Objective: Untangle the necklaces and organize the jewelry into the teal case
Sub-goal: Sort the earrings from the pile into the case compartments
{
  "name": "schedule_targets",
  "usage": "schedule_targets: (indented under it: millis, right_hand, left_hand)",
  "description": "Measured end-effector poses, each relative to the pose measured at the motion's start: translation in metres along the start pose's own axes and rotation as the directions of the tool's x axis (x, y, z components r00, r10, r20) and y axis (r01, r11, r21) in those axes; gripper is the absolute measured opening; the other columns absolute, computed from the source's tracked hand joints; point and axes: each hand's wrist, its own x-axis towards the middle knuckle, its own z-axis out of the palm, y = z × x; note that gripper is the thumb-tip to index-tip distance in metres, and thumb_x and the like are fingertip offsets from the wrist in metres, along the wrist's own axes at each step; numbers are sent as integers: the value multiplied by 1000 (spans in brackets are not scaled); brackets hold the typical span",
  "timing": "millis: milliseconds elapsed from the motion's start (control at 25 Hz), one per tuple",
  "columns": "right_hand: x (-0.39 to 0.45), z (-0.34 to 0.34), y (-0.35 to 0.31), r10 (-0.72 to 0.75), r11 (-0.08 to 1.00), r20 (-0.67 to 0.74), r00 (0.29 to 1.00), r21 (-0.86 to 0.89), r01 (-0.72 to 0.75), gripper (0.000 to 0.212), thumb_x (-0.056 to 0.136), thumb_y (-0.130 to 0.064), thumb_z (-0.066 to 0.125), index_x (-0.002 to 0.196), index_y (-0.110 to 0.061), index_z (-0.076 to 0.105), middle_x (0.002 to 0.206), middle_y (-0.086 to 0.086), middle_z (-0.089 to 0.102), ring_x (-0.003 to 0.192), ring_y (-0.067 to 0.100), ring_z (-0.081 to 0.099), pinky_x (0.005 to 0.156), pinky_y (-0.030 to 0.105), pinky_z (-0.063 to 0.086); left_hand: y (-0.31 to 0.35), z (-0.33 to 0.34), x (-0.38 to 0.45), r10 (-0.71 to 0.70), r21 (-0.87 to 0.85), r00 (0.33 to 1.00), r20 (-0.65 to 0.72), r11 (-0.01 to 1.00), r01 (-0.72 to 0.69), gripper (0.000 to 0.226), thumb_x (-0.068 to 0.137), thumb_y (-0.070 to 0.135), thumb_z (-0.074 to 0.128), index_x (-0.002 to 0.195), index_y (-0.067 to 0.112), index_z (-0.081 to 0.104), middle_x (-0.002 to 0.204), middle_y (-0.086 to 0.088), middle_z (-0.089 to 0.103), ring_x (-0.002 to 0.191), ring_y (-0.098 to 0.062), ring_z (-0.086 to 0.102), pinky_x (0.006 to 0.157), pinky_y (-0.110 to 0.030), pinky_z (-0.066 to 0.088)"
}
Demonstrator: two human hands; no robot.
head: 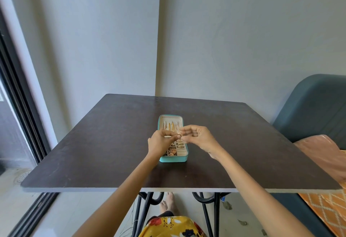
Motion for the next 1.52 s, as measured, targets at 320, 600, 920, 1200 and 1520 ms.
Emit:
schedule_targets:
  millis: [320, 600, 920, 1200, 1520]
  right_hand:
    - [-10, 17, 22, -187, 908, -73, 980, -393, 144, 28, 81, -18, 73, 108, -13, 71, 102, -2, 72, 84, -1, 64, 72, 10, 51]
    - [-6, 1, 21, -90, 782, 105, 990, -609, 136, 27, 83, -23, 71, 110, -21, 71, 90, -10, 61, 72, -1, 53, 59, 9, 38]
    - [3, -7, 1, -91, 605, 302, 949, -740, 294, 24, 86, -21, 66, 110, -23, 71, 88, -9, 59, 73, 3, 50, 68, 18, 44]
    - [8, -7, -3, -84, 516, 389, 917, -770, 374, 22, 87, -22, 61, 105, -25, 73, 94, -2, 65, 78, 2, 44, 66, 15, 38]
    - [-6, -4, 14, -181, 615, 231, 956, -732, 293, 27, 88, -29, 63, 114, -24, 65, 96, -17, 53, 78, -3, 48, 65, 9, 35]
  left_hand:
    - [-7, -12, 2, 87, 409, 991, 104, 904, -122, 24, 81, 42, 68, 99, 27, 74, 106, 1, 70, 99, -16, 59, 89, -38, 45]
    - [-14, -10, 5, 192, 568, 965, 177, 781, -259, 33, 84, 41, 65, 115, 30, 66, 124, 3, 60, 106, -14, 47, 83, -28, 34]
    - [-16, -9, 5, 222, 590, 956, 190, 753, -292, 27, 85, 41, 63, 111, 33, 68, 125, 4, 59, 104, -14, 45, 80, -26, 27]
    - [-18, -10, 4, 264, 612, 944, 196, 719, -328, 26, 85, 43, 63, 109, 35, 67, 123, 5, 58, 104, -13, 43, 79, -26, 25]
    - [-19, -9, 6, 298, 642, 932, 205, 678, -358, 32, 87, 41, 61, 118, 36, 61, 132, 5, 49, 114, -15, 40, 89, -33, 29]
